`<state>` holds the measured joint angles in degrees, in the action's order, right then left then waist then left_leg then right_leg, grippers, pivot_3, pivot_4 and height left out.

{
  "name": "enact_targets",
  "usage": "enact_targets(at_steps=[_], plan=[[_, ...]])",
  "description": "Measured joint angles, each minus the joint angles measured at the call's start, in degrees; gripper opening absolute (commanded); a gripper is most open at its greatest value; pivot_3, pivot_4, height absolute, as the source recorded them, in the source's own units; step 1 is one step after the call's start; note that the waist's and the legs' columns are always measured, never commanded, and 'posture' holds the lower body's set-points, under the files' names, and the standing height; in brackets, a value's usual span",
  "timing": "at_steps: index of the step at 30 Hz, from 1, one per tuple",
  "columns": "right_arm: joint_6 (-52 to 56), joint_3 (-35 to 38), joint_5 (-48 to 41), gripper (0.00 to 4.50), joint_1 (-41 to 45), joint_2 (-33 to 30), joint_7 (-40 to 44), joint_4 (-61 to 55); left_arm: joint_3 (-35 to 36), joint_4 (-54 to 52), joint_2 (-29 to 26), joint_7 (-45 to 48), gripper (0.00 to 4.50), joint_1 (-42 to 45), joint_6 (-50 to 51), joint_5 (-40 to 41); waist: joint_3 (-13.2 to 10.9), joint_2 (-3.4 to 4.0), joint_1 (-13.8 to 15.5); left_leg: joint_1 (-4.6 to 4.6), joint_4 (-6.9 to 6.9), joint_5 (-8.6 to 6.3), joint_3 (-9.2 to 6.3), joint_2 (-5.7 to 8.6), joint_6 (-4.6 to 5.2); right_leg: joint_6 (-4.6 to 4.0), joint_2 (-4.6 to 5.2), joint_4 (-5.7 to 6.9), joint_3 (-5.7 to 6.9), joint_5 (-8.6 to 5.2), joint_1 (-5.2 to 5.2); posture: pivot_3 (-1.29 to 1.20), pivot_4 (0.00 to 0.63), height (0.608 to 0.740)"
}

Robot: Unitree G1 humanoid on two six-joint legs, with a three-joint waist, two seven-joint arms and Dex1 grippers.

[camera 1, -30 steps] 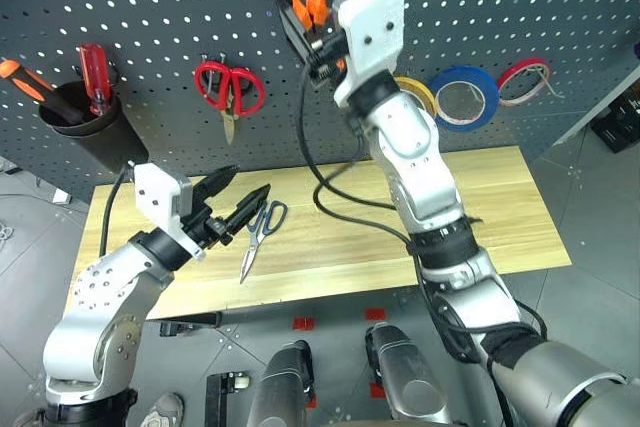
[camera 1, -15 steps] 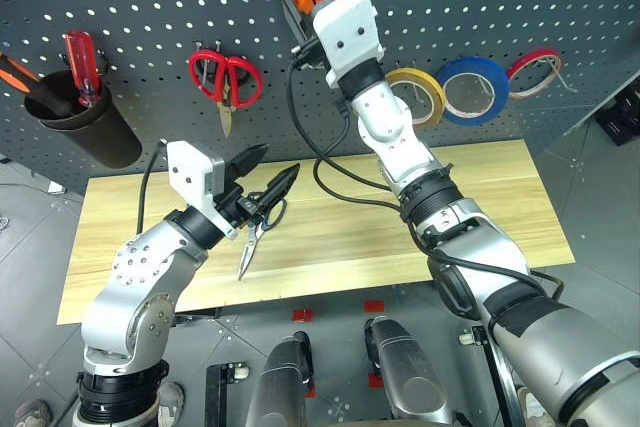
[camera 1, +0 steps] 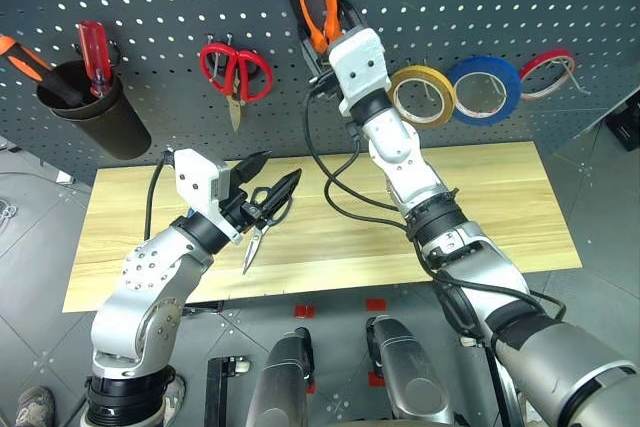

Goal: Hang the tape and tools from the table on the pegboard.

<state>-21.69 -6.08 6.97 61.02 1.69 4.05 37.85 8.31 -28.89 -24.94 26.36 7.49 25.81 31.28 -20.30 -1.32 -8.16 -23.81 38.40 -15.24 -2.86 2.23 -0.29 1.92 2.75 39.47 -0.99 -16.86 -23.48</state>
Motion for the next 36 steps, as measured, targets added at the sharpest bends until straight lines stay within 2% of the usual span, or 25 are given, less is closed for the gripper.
enact_targets(at_steps=[3, 5, 7, 11, 15, 18, 22, 30, 34, 36], plan=[[12.5, 0.2, -3.7, 4.45, -6.1, -0.7, 5.6, -9.1, 0.2, 0.2, 0.6, -1.9, 3.2, -1.6, 0.1, -0.2, 0.0, -0.02, 0.2, -0.01, 0.09, -0.09, -0.07, 0.01, 0.16, -0.02, 0.0, 0.07, 0.03, 0.01, 0.01, -0.2, 0.364, 0.74], [19.3, -0.4, -4.5, 4.48, -10.1, -1.5, 8.4, -13.1, 0.6, 0.6, 0.7, -3.0, 3.2, -2.6, 0.2, -1.0, 0.0, -0.01, 0.2, -0.07, 0.12, -0.1, -0.06, 0.02, 0.17, -0.04, 0.0, 0.11, 0.01, 0.02, -0.06, -0.21, 0.359, 0.74], [25.2, -0.9, -5.2, 4.5, -12.6, -2.8, 10.7, -17.5, 0.7, 1.5, 0.8, -4.2, 3.51, -2.9, 0.2, -2.2, 0.0, -0.01, 0.2, -0.12, 0.18, -0.1, -0.06, 0.02, 0.17, -0.04, 0.0, 0.15, 0.01, 0.03, -0.1, -0.21, 0.358, 0.74], [34.6, -2.8, -7.6, 4.5, -14.8, -6.0, 17.2, -29.5, 0.4, 3.0, 1.8, -7.3, 4.48, -3.7, 2.3, -4.2, 0.0, -0.02, 0.0, -0.11, 0.19, -0.11, -0.09, 0.01, 0.18, -0.04, -0.02, 0.15, 0.03, 0.02, -0.11, -0.23, 0.352, 0.74], [48.9, -8.5, -15.3, 4.5, -20.9, -12.4, 30.1, -43.8, -0.6, 5.5, 1.6, -11.9, 4.48, -4.3, 7.5, -8.1, 0.0, -0.02, 0.0, -0.14, 0.16, -0.12, -0.09, 0.01, 0.19, -0.04, -0.02, 0.08, 0.01, 0.02, -0.1, -0.25, 0.35, 0.74], [58.0, -12.0, -20.8, 4.5, -24.3, -16.4, 36.2, -52.4, -1.5, 9.3, 1.6, -16.4, 4.48, -2.7, 14.7, -11.2, 0.0, -0.05, 0.1, -0.2, 0.28, -0.13, -0.16, 0.02, 0.2, -0.03, -0.02, 0.1, 0.07, 0.03, -0.09, -0.26, 0.352, 0.74], [64.5, -14.3, -24.1, 4.5, -26.9, -20.0, 38.9, -59.6, -3.1, 14.7, 2.5, -19.6, 4.48, 1.5, 21.5, -13.8, 0.0, -0.08, 0.1, -0.2, 0.36, -0.13, -0.22, 0.04, 0.2, 0.01, -0.02, 0.16, 0.12, 0.05, -0.07, -0.27, 0.352, 0.74], [68.8, -15.4, -24.3, 4.5, -27.6, -20.3, 37.9, -60.3, -7.3, 28.4, 4.8, -19.8, 4.48, 8.9, 25.0, -17.9, 0.0, -0.09, 0.0, -0.24, 0.35, -0.13, -0.2, 0.05, 0.19, 0.01, -0.01, 0.11, 0.13, 0.05, -0.1, -0.29, 0.35, 0.74], [69.7, -15.3, -25.2, 4.5, -26.7, -19.9, 37.3, -60.3, -7.6, 31.0, 5.4, -19.6, 3.65, 11.2, 24.5, -19.0, 0.0, -0.09, 0.0, -0.22, 0.36, -0.13, -0.2, 0.05, 0.19, 0.01, 0.0, 0.13, 0.12, 0.06, -0.09, -0.3, 0.343, 0.74], [69.8, -15.0, -25.2, 4.5, -26.2, -20.0, 37.0, -60.3, -7.0, 32.1, 5.7, -19.5, 3.05, 11.8, 23.8, -19.4, 0.1, -0.1, 0.0, -0.21, 0.37, -0.12, -0.2, 0.05, 0.19, 0.01, 0.0, 0.12, 0.13, 0.06, -0.08, -0.3, 0.343, 0.74]])
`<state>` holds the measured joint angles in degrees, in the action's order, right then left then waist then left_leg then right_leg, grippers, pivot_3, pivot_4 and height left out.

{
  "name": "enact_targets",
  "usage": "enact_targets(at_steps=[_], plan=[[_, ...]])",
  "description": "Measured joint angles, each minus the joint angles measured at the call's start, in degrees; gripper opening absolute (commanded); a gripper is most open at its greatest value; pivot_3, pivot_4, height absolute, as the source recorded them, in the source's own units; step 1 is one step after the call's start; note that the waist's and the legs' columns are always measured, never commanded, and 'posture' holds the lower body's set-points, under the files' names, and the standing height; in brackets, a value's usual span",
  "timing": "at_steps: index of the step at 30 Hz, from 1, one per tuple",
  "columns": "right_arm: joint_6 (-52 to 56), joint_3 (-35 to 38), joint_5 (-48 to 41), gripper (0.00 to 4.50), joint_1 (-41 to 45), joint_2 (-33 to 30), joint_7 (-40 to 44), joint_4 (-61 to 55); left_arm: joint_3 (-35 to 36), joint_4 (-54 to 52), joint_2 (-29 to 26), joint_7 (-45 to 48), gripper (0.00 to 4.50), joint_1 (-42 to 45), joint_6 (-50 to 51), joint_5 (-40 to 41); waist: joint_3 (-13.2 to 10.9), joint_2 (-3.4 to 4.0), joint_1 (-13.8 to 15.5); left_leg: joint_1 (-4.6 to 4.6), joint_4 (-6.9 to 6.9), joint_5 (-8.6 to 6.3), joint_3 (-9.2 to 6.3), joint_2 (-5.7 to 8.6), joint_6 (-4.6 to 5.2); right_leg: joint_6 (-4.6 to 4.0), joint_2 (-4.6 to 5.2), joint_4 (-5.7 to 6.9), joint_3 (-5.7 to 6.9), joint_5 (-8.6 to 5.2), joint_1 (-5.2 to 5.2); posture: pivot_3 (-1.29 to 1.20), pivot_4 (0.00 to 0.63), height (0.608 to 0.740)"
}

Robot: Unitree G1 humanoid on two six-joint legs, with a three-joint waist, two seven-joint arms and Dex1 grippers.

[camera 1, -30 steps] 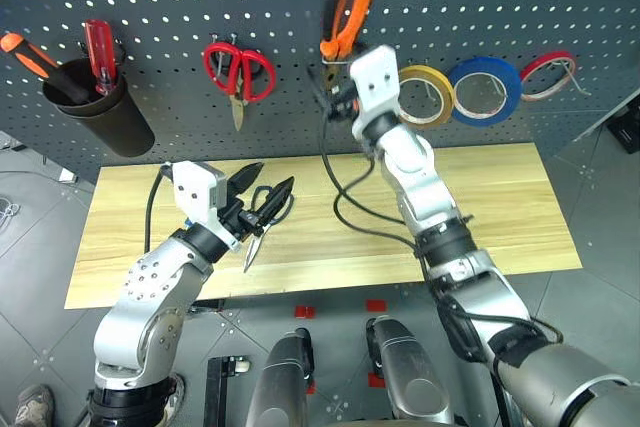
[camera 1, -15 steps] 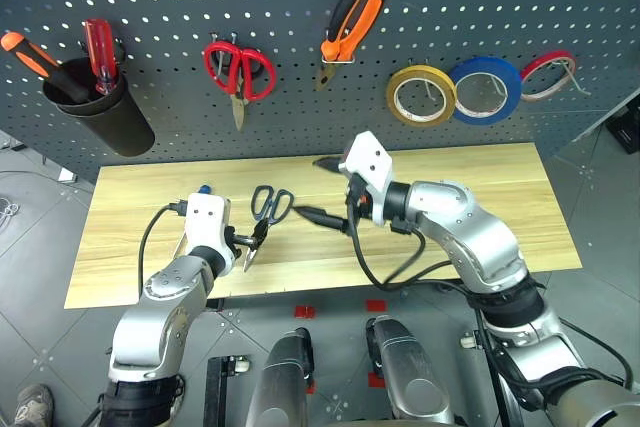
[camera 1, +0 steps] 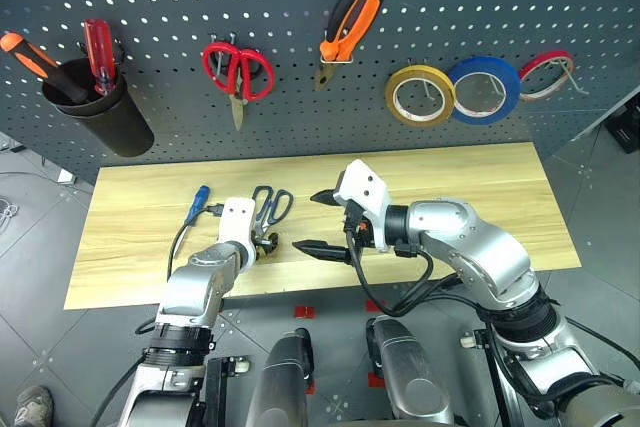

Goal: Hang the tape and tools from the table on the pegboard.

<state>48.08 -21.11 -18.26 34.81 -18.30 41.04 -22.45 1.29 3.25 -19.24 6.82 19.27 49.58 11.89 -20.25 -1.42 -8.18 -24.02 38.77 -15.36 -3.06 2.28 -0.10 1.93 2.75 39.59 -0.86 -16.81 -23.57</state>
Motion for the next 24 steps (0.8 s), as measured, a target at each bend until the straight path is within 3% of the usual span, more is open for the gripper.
enact_targets(at_steps=[8, 14, 16, 21, 24], plan=[[-1.0, 0.8, 0.6, 4.5, 0.1, -2.2, -0.9, 0.0, 0.1, 1.2, -0.1, 2.2, 0.68, -0.6, -3.9, -1.9, 0.0, -0.02, 0.0, 0.0, 0.01, 0.0, 0.01, 0.02, -0.01, 0.01, 0.05, -0.03, 0.01, 0.01, 0.02, -0.32, 0.333, 0.74], [-8.0, 2.0, 3.9, 4.5, -2.0, -3.1, -3.6, 0.0, -2.1, -2.3, -0.4, 4.4, 0.62, -4.5, -7.0, -3.2, 0.0, -0.03, -0.1, -0.03, 0.0, 0.0, 0.02, 0.02, -0.02, 0.01, 0.06, -0.1, 0.01, 0.01, 0.01, -0.34, 0.333, 0.74], [-11.6, 3.4, 3.4, 4.5, -4.6, -3.5, -3.0, -1.5, -2.1, -9.6, -1.4, 6.1, 0.61, -10.9, -10.9, -3.2, 0.0, -0.04, -0.4, -0.34, -0.01, 0.11, 0.03, 0.0, -0.23, 0.0, 0.06, -0.22, 0.0, 0.01, -0.21, -0.35, 0.334, 0.74], [-7.8, 13.7, -9.4, 4.5, -4.6, -4.1, 0.2, -7.2, -0.4, -26.7, -4.0, 7.4, 0.6, -19.7, -21.0, -5.2, 0.0, -0.04, -1.0, -0.74, 0.08, 0.0, 0.01, 0.0, 0.0, 0.0, 0.09, -0.18, 0.04, 0.04, -0.53, -0.34, 0.334, 0.74], [-5.8, 16.4, -13.2, 4.5, -4.2, -5.8, 0.6, -9.2, 0.4, -34.5, -4.2, 6.8, 0.59, -20.3, -25.9, -7.1, 0.1, -0.08, -0.9, -0.73, 0.09, -0.01, 0.01, 0.02, 0.04, 0.0, 0.1, -0.17, 0.04, 0.07, -0.5, -0.34, 0.331, 0.74]])
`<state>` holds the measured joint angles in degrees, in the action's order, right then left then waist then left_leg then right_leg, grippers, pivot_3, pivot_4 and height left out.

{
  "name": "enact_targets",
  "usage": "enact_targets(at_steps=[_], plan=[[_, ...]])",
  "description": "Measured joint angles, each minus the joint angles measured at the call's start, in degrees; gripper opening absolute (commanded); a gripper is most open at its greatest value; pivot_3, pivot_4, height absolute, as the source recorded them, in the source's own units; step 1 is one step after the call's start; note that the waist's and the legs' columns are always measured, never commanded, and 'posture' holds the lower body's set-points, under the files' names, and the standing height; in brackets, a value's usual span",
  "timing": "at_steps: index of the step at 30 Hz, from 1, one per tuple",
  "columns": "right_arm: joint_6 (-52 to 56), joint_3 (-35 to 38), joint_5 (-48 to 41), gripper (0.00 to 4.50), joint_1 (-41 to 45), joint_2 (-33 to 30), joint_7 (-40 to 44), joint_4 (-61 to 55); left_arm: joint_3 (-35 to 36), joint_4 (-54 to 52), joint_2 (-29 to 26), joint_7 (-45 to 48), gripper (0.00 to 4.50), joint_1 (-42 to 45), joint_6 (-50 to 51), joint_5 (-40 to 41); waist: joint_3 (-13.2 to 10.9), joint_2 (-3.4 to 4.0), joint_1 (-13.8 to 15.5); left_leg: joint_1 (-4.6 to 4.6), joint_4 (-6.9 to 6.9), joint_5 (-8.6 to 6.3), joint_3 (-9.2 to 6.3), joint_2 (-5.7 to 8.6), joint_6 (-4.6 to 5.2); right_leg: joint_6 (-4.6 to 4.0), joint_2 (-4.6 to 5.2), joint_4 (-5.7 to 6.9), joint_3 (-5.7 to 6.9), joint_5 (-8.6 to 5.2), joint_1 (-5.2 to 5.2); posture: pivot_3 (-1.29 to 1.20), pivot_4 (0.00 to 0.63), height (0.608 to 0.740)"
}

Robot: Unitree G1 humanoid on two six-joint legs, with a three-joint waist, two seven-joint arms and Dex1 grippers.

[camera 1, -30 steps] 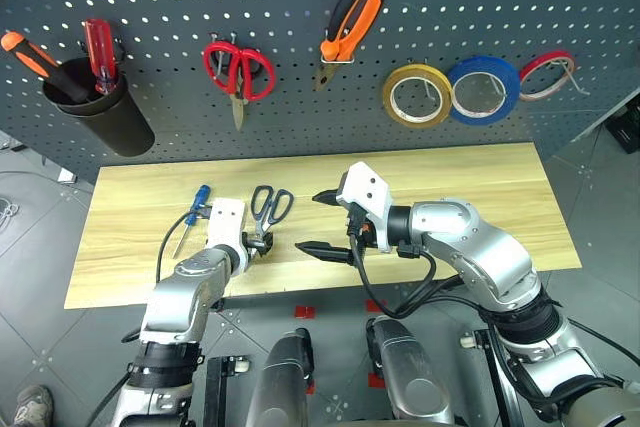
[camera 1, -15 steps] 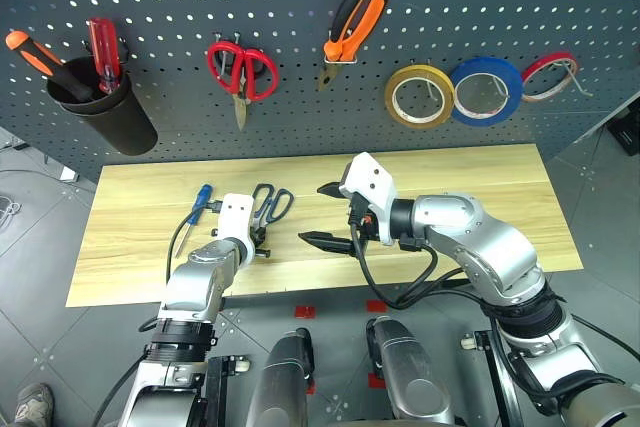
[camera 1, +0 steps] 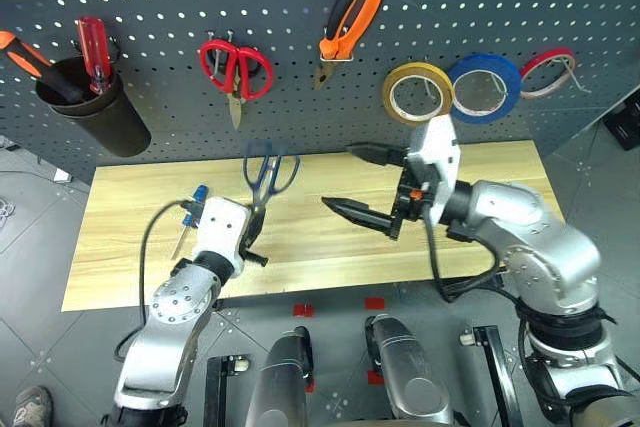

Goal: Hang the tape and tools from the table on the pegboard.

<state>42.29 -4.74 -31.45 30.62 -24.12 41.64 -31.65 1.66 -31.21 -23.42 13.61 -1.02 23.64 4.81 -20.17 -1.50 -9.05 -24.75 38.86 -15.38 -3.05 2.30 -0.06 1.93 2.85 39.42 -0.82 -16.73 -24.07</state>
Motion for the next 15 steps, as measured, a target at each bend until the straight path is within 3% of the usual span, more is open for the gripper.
enact_targets(at_steps=[10, 15], plan=[[-0.8, 1.0, -1.2, 4.5, 2.4, -1.1, -0.5, 1.2, 1.5, -1.3, -0.8, -1.8, 0.59, 7.5, -8.1, -6.8, 0.0, -0.02, -0.5, -0.01, 0.03, 0.0, 0.1, 0.01, 0.03, 0.01, -0.04, 0.09, -0.02, 0.01, -0.04, -0.34, 0.323, 0.74], [-2.0, 0.6, -0.6, 4.5, 2.4, -1.2, -0.5, 2.5, 1.0, -1.8, -0.9, -1.9, 0.59, 6.8, -11.1, -10.3, 0.0, -0.02, -0.7, -0.01, 0.06, 0.0, 0.13, 0.0, 0.04, 0.01, -0.04, 0.11, -0.04, 0.01, -0.04, -0.35, 0.322, 0.74]])
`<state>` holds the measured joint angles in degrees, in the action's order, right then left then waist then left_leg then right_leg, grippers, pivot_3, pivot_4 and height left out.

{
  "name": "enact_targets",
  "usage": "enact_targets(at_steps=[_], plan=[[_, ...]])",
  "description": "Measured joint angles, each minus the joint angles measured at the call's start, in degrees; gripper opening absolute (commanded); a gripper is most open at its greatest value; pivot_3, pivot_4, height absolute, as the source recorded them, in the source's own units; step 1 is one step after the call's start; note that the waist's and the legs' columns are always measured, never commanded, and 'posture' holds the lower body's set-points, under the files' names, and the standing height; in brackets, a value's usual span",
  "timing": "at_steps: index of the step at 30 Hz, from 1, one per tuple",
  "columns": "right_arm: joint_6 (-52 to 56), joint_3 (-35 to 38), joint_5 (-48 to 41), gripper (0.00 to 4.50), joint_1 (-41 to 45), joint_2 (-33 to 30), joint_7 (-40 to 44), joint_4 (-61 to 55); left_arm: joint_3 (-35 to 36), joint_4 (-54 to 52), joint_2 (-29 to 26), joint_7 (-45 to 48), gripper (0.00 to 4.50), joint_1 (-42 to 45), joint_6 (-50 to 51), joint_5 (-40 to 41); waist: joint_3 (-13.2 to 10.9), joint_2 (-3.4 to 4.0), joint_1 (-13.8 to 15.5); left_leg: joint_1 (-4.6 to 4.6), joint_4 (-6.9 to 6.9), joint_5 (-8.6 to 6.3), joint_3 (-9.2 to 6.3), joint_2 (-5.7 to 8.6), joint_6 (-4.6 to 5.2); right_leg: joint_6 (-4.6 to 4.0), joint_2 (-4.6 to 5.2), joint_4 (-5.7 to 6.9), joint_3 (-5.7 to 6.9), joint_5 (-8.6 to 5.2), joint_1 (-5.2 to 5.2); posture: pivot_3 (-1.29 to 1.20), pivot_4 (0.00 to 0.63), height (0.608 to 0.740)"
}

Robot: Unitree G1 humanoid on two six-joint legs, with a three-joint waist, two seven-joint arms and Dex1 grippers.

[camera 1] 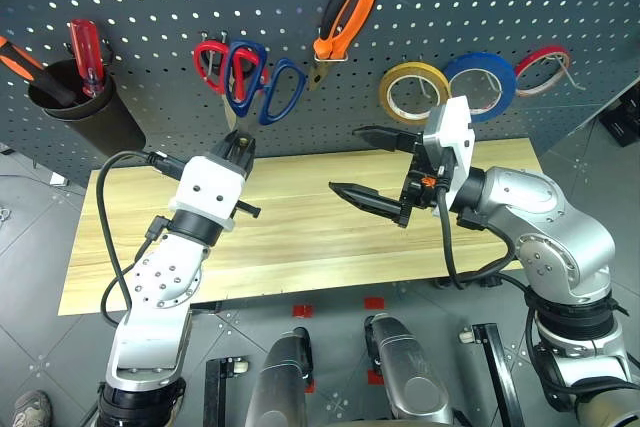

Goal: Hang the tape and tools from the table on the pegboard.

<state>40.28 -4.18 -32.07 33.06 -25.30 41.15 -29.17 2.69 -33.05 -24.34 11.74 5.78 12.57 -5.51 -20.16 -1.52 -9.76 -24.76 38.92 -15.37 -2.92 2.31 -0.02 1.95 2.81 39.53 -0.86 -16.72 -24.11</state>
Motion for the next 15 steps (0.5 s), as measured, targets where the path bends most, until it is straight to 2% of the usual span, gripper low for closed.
enact_targets(at_steps=[9, 15], plan=[[-2.0, -1.2, 0.6, 4.5, 1.7, 1.1, 0.1, 1.7, 5.1, -2.4, 3.0, -2.4, 0.59, -4.2, 3.4, -1.4, 0.0, -0.01, -0.1, 0.01, 0.06, 0.01, -0.01, 0.0, 0.02, 0.0, -0.02, 0.15, -0.01, 0.0, -0.02, -0.32, 0.323, 0.74], [-4.0, -3.8, 1.4, 4.5, 4.6, 3.5, 0.4, 3.5, 4.0, 3.9, 2.6, 0.4, 0.59, 2.3, 1.3, 0.4, 0.1, -0.12, 0.4, 0.01, 0.14, 0.02, -0.03, 0.04, 0.03, 0.01, 0.02, 0.23, 0.02, 0.01, -0.01, -0.32, 0.327, 0.74]])
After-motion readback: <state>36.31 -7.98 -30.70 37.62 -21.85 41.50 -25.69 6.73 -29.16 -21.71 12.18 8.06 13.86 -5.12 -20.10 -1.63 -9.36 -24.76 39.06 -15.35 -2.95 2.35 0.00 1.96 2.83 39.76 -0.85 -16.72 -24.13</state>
